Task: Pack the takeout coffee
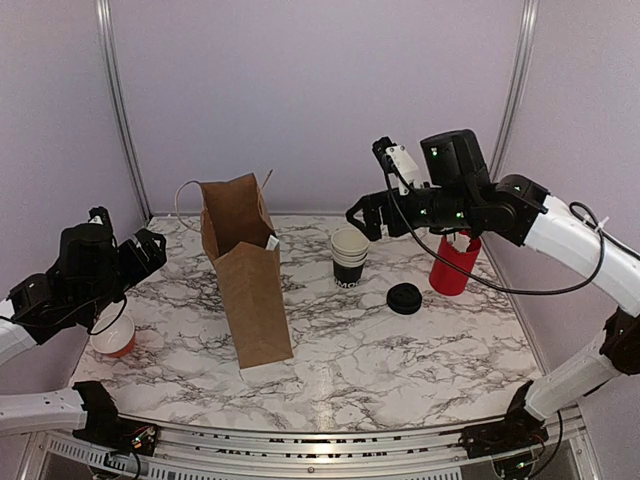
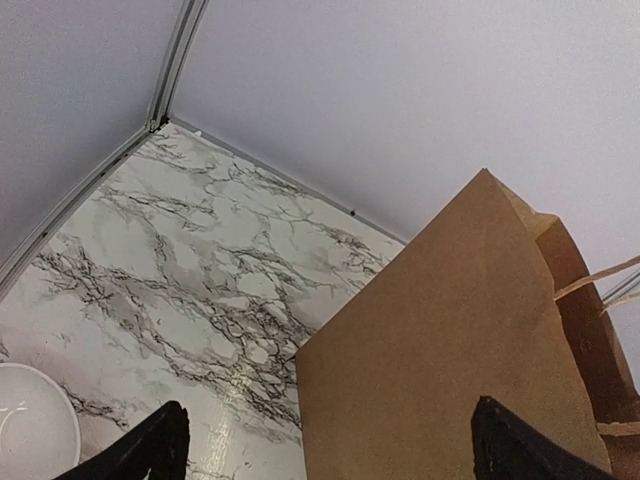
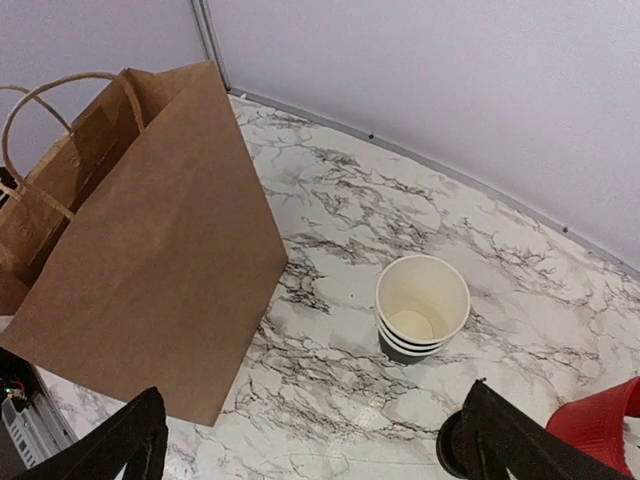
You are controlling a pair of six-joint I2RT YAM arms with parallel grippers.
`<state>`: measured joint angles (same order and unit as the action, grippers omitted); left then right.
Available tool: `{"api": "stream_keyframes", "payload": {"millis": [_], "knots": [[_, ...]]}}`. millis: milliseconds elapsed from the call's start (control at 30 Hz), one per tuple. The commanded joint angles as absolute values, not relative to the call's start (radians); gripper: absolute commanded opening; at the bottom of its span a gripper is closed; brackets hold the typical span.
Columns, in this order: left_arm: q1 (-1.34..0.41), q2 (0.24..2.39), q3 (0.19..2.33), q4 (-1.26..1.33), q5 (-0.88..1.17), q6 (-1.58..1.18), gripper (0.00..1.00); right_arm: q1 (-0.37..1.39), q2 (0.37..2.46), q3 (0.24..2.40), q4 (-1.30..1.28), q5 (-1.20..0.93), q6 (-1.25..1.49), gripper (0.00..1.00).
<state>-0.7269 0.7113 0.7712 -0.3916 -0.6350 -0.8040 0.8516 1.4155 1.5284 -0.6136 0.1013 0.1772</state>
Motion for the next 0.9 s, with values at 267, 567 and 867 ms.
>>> {"api": "stream_keyframes", "payload": {"millis": [267, 567, 867], "knots": [[-0.419, 0.850, 0.709, -0.271, -0.297, -0.733, 0.99, 0.529, 1.209, 1.040, -0.239, 0.124, 0.249, 1.00], [-0.211, 0.967, 0.700, -0.208, -0.160, -0.683, 0.99, 0.442, 0.989, 0.758, -0.073, 0.263, 0.201, 1.00], [-0.133, 1.043, 0.663, -0.043, -0.229, -0.598, 0.99, 0.251, 0.906, 0.448, 0.159, 0.295, 0.139, 0.97]]}}
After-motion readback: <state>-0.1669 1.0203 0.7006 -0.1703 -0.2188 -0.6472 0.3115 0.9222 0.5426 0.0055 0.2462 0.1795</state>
